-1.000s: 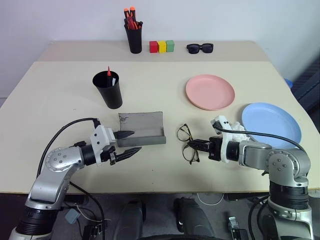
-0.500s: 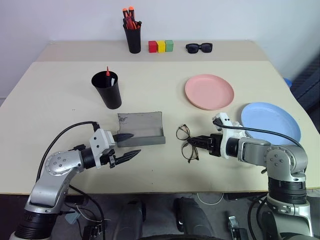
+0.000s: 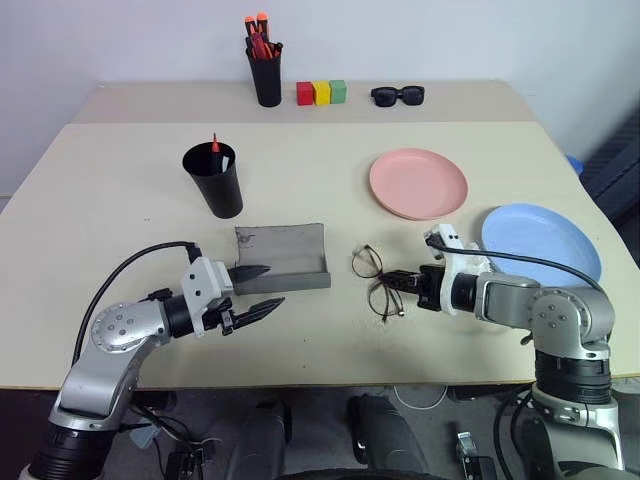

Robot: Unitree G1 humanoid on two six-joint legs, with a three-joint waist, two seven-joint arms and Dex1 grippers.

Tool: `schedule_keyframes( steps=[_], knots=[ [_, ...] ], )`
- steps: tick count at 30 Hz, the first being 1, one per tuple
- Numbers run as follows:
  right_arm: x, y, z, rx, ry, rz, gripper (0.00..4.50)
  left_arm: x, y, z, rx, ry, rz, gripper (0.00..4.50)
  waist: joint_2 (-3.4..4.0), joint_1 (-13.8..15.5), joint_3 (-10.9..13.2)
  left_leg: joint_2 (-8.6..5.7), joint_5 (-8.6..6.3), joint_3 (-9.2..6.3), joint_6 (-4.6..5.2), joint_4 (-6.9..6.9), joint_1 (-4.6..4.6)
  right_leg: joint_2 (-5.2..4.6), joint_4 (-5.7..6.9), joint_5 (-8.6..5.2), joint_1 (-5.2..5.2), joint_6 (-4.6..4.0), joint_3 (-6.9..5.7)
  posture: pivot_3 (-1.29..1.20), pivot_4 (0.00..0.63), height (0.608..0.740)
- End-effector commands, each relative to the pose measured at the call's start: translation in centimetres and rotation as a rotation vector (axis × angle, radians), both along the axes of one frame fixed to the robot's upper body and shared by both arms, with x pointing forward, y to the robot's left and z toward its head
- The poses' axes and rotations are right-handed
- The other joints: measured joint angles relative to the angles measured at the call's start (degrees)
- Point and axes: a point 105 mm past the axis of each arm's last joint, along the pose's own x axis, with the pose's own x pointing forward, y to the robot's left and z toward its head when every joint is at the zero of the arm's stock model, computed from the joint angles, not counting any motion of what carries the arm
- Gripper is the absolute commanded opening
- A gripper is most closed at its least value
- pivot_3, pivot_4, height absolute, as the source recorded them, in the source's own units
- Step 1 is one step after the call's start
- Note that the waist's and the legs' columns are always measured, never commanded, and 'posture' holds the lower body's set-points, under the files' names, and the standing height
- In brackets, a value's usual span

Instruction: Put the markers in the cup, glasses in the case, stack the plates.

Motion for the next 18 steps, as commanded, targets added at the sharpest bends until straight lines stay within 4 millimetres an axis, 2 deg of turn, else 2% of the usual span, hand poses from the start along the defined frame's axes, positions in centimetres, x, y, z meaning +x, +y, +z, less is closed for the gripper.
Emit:
schedule_keyframes(
  steps=[1,5,9,12,15,18],
  knots=[
    [0.2,0.0,1.2,0.007,-0.043,-0.003,0.02,-0.2,0.5,1.0,-0.023,-0.03,0.025,2.9,0.0,0.0,0.0,0.0,0.0,0.0,0.0,0.0,0.0,0.0,-0.01,0.0,0.0,0.0,0.0,0.0,0.15,0.74],
    [0.2,1.6,3.2,-0.095,-0.152,0.095,0.02,-0.1,2.6,1.2,-0.078,-0.006,0.13,2.9,0.07,-0.24,0.04,0.08,0.0,-0.01,0.0,-0.03,-0.03,-0.01,-0.04,0.0,-0.05,-0.01,0.02,0.0,0.15,0.74],
    [0.3,5.0,6.0,-0.234,-0.362,0.288,0.02,0.2,5.5,0.9,-0.143,0.006,0.264,2.9,0.11,-0.96,0.07,0.11,0.0,-0.03,0.0,-0.07,-0.04,-0.01,-0.03,-0.01,-0.14,-0.03,0.03,0.0,0.15,0.74],
    [1.3,8.3,7.5,-0.311,-0.515,0.448,0.02,0.2,7.9,0.2,-0.167,0.015,0.356,2.9,0.09,-1.42,0.06,0.11,0.0,-0.03,0.0,-0.08,-0.04,0.0,-0.05,-0.04,-0.12,-0.08,-0.02,0.0,0.15,0.74],
    [2.1,11.3,8.1,-0.336,-0.602,0.605,0.02,0.1,8.8,0.0,-0.156,0.011,0.381,2.9,0.08,-1.51,0.06,0.09,0.0,-0.02,0.0,-0.11,-0.03,0.01,-0.05,-0.04,-0.16,-0.09,-0.01,0.0,0.15,0.74],
    [3.1,13.2,7.8,-0.355,-0.632,0.733,0.02,0.0,9.0,0.2,-0.142,0.0,0.385,2.9,0.07,-1.32,0.06,0.09,0.0,-0.01,0.0,-0.13,-0.08,-0.04,-0.11,-0.03,-0.16,-0.09,-0.05,0.0,0.15,0.74]
  ],
)
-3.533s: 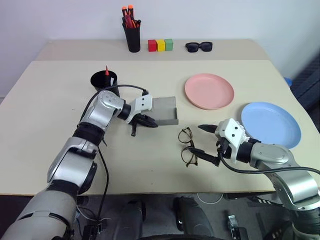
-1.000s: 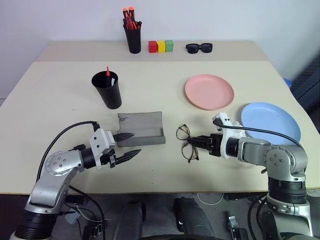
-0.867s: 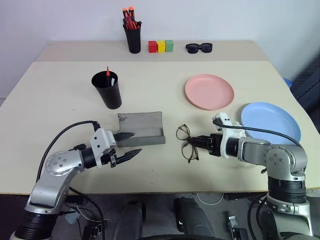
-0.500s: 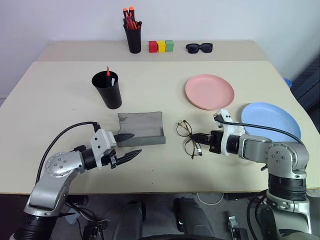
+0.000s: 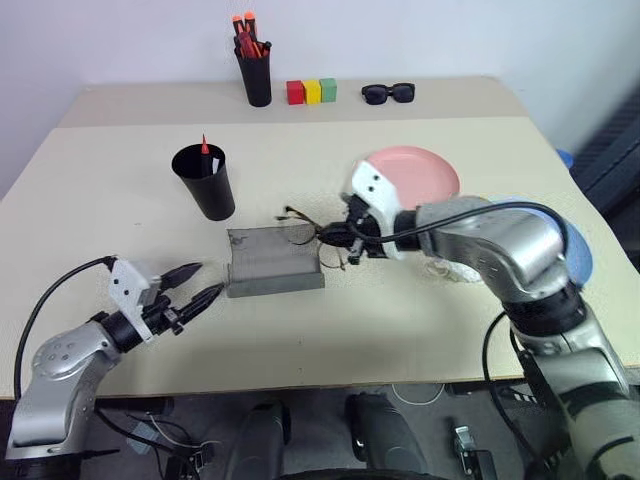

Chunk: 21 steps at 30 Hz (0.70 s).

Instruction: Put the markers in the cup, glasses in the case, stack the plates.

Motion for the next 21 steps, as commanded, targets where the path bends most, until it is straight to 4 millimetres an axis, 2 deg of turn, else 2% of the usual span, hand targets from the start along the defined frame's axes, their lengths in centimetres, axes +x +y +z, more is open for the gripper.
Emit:
schedule_keyframes(
  steps=[1,6,12,15,21],
  knots=[
    [1.0,1.8,0.0,-0.049,-0.054,0.132,0.02,-0.1,0.4,1.3,0.026,-0.057,0.003,2.9,-0.01,0.1,0.0,0.02,0.0,-0.01,0.0,0.0,-0.01,-0.02,-0.02,0.0,0.01,0.0,-0.03,0.0,0.15,0.74],
    [2.0,3.3,-1.8,-0.135,-0.032,0.244,0.02,-0.7,-0.8,1.9,0.022,-0.066,0.004,2.9,-0.01,0.02,0.0,-0.01,-0.02,-0.07,0.02,0.01,-0.04,-0.16,-0.04,0.04,0.0,0.02,-0.01,0.0,0.15,0.74],
    [1.9,3.5,-2.7,-0.172,0.002,0.325,0.02,-1.5,-2.0,2.2,0.01,-0.056,0.0,2.9,0.0,0.04,0.0,0.0,-0.04,-0.16,0.04,-0.09,-0.03,-0.15,0.04,0.11,-0.09,0.16,-0.02,0.0,0.15,0.74],
    [1.3,3.4,-2.7,-0.166,0.02,0.364,0.99,-1.6,-2.0,2.3,0.011,-0.051,0.002,2.9,0.0,0.02,0.0,0.0,-0.04,-0.16,0.03,-0.08,-0.01,-0.15,0.07,0.04,-0.08,0.01,-0.02,0.0,0.15,0.74],
    [1.2,3.9,-1.4,-0.113,-0.013,0.359,3.97,-0.7,-1.8,2.7,0.015,-0.054,0.009,2.9,0.01,-0.01,0.01,-0.01,-0.04,-0.15,0.03,-0.07,0.0,-0.12,0.11,0.04,-0.1,-0.03,-0.01,0.0,0.15,0.74]
  ],
)
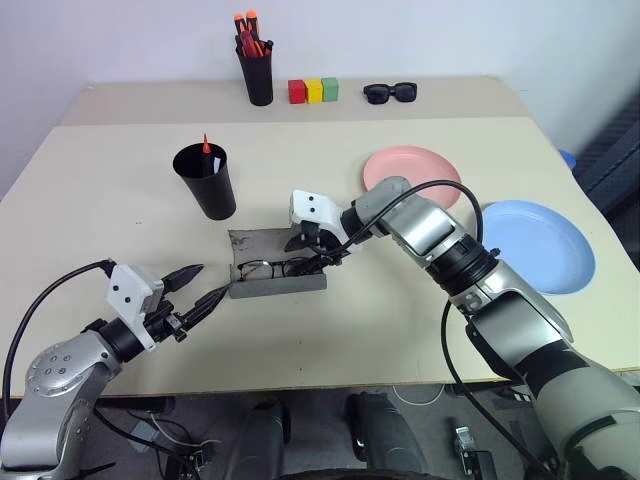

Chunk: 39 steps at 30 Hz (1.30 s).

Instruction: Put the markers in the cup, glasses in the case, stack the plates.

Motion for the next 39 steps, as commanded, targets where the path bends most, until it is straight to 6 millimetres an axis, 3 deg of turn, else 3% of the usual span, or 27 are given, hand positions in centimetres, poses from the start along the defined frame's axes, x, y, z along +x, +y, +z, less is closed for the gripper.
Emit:
schedule_keyframes(
  steps=[1,4,7,10,11,16,22,27,35,39],
  knots=[
    [-0.1,0.8,2.6,0.094,-0.062,0.01,4.42,0.8,0.1,1.2,-0.001,-0.041,0.002,2.9,0.0,0.03,0.0,-0.01,0.0,0.0,0.0,0.0,0.0,0.01,0.02,0.0,-0.01,0.0,0.0,0.0,0.15,0.74],
    [-0.2,0.7,3.7,0.146,-0.097,-0.007,4.42,2.1,-0.2,1.8,-0.03,-0.04,0.022,2.9,0.0,0.11,0.0,-0.06,0.0,0.0,0.0,0.0,-0.01,0.02,0.03,0.01,-0.01,0.02,0.0,0.0,0.15,0.74],
    [-0.6,-0.1,4.1,0.195,-0.139,-0.045,4.49,3.8,-1.9,3.0,-0.106,-0.027,-0.002,1.7,-0.01,0.4,-0.01,-0.12,0.0,-0.03,0.0,0.04,-0.01,0.01,0.05,0.1,0.02,0.19,-0.03,0.0,0.15,0.74],
    [-1.3,-1.4,3.8,0.243,-0.168,-0.109,4.49,5.7,-3.9,4.3,-0.105,-0.053,-0.005,0.15,-0.04,0.66,-0.02,-0.19,0.0,-0.06,0.0,0.08,-0.02,-0.04,0.03,0.12,0.08,0.24,-0.04,0.0,0.15,0.74],
    [-1.4,-1.9,3.7,0.262,-0.178,-0.14,4.49,6.4,-4.5,4.5,-0.097,-0.048,0.004,0.06,-0.05,0.75,-0.02,-0.21,0.0,-0.06,0.0,0.1,-0.03,-0.04,0.04,0.13,0.09,0.25,-0.05,0.0,0.15,0.74],
    [-2.6,-4.3,3.3,0.354,-0.29,-0.278,4.49,9.6,-6.3,4.3,-0.003,0.038,0.069,0.06,-0.05,0.36,-0.02,-0.25,0.0,-0.02,0.0,0.1,-0.03,0.07,0.1,0.13,0.09,0.26,-0.05,0.0,0.15,0.74],
    [-4.9,-7.0,1.8,0.324,-0.359,-0.371,4.49,11.9,-8.0,4.8,-0.02,0.133,0.049,0.06,-0.07,0.02,-0.01,-0.23,0.0,0.01,0.0,0.1,-0.01,0.15,0.13,0.12,0.08,0.26,-0.06,0.0,0.15,0.74],
    [-5.6,-8.6,1.3,0.295,-0.399,-0.439,4.49,13.0,-8.6,4.2,-0.034,0.276,0.058,0.06,-0.09,0.1,0.0,-0.25,0.01,0.01,0.0,0.18,-0.01,0.14,0.13,0.1,0.13,0.29,-0.05,0.0,0.15,0.74],
    [-5.4,-9.8,1.0,0.273,-0.42,-0.495,4.49,12.4,-8.3,2.9,-0.001,0.384,0.054,0.06,-0.1,0.14,0.0,-0.24,0.01,-0.01,-0.01,0.15,0.01,0.15,0.13,0.1,0.13,0.3,-0.05,0.0,0.15,0.74],
    [-5.2,-10.0,0.8,0.268,-0.418,-0.502,4.49,10.2,-7.7,2.5,0.033,0.389,-0.006,0.06,-0.1,-0.03,0.0,-0.23,0.01,-0.01,-0.01,0.14,0.01,0.12,0.12,0.1,0.13,0.3,-0.03,0.0,0.15,0.74]
  ],
)
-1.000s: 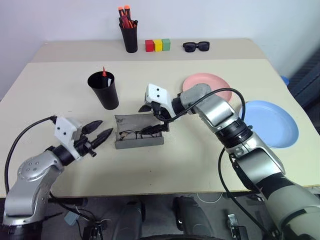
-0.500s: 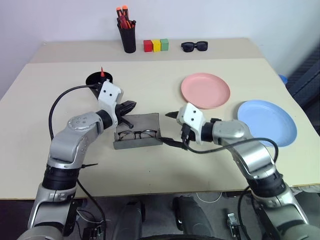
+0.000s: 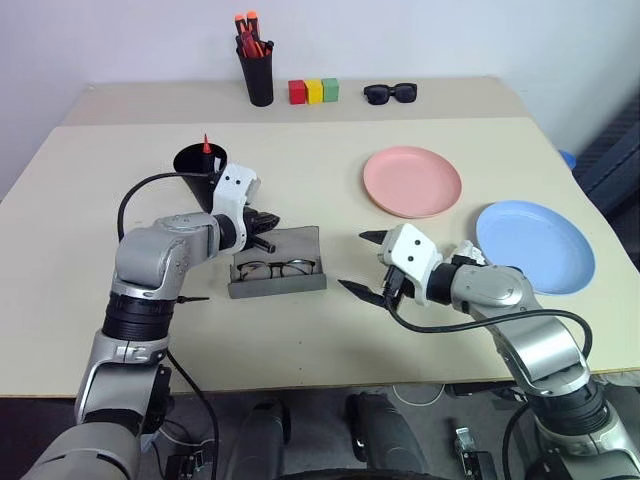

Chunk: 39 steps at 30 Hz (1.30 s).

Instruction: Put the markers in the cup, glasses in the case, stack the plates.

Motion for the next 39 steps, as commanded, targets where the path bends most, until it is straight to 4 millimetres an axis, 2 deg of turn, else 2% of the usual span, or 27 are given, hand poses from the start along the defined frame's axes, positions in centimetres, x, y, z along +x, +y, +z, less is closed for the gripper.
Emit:
schedule_keyframes(
  steps=[1,8,13,16,22,26,29,30,36,39],
  knots=[
    [0.1,-0.3,1.1,0.007,-0.054,-0.004,4.49,-2.0,0.5,0.0,0.013,-0.003,-0.062,0.06,0.01,-0.03,0.0,0.01,0.0,-0.01,0.0,-0.04,0.05,-0.01,0.0,0.0,0.0,0.0,0.03,0.0,0.15,0.74],
    [1.6,-1.0,1.0,0.001,-0.057,-0.052,4.49,-5.4,1.2,-1.4,0.06,-0.025,-0.135,0.06,0.03,-0.01,-0.02,0.02,0.0,0.0,0.0,-0.02,0.2,-0.03,-0.01,-0.02,0.13,-0.04,0.06,0.0,0.15,0.74],
    [4.8,-2.9,1.4,0.005,-0.054,-0.199,4.49,-8.1,0.9,-1.9,0.075,-0.122,-0.263,0.06,0.01,0.24,0.0,0.07,0.0,0.02,0.0,-0.01,0.17,-0.07,-0.04,-0.11,0.09,-0.22,0.12,0.0,0.15,0.74],
    [6.9,-4.4,1.2,-0.038,-0.068,-0.312,4.49,-8.7,1.1,-2.4,0.115,-0.181,-0.292,0.06,0.0,0.43,0.0,0.06,0.0,0.03,0.0,0.0,0.16,-0.12,-0.09,-0.14,0.1,-0.28,0.12,0.0,0.15,0.74],
    [11.4,-7.5,-0.4,-0.227,-0.142,-0.481,4.49,-9.7,-0.2,-0.3,0.005,-0.409,-0.366,0.06,0.01,0.67,0.0,0.04,0.0,0.14,0.0,0.0,0.08,-0.17,-0.29,-0.13,0.11,-0.32,0.13,0.0,0.15,0.74],
    [13.4,-8.8,-1.5,-0.333,-0.18,-0.525,4.49,-10.4,-0.9,-0.2,-0.032,-0.437,-0.406,0.06,0.04,0.42,0.0,0.04,0.0,0.31,0.01,-0.03,0.06,-0.14,-0.32,-0.12,0.09,-0.31,0.13,0.0,0.15,0.74],
    [14.1,-9.1,-1.8,-0.362,-0.197,-0.522,3.66,-10.5,-1.1,0.0,-0.05,-0.455,-0.401,0.0,0.03,0.24,0.0,0.04,0.0,0.3,0.01,-0.03,0.07,-0.09,-0.3,-0.09,0.11,-0.27,0.13,0.0,0.15,0.74],
    [14.2,-9.1,-1.9,-0.369,-0.203,-0.515,3.24,-10.6,-1.1,0.0,-0.055,-0.458,-0.398,0.0,0.03,0.22,0.0,0.04,0.0,0.29,0.01,-0.03,0.07,-0.09,-0.29,-0.08,0.12,-0.25,0.13,0.0,0.15,0.74],
    [13.8,-8.4,-1.8,-0.399,-0.263,-0.443,0.1,-10.7,-1.4,-0.4,-0.063,-0.459,-0.393,0.0,0.03,0.15,0.0,0.03,0.0,0.28,0.02,0.02,0.07,-0.07,-0.21,0.0,0.12,-0.1,0.13,0.0,0.15,0.74],
    [13.3,-8.9,-1.0,-0.439,-0.332,-0.439,0.01,-10.6,-2.0,-0.3,-0.086,-0.466,-0.396,0.0,0.03,0.26,0.0,0.04,0.0,0.23,0.02,0.01,0.08,-0.06,-0.16,0.01,0.12,-0.08,0.11,0.0,0.15,0.74]
  ],
)
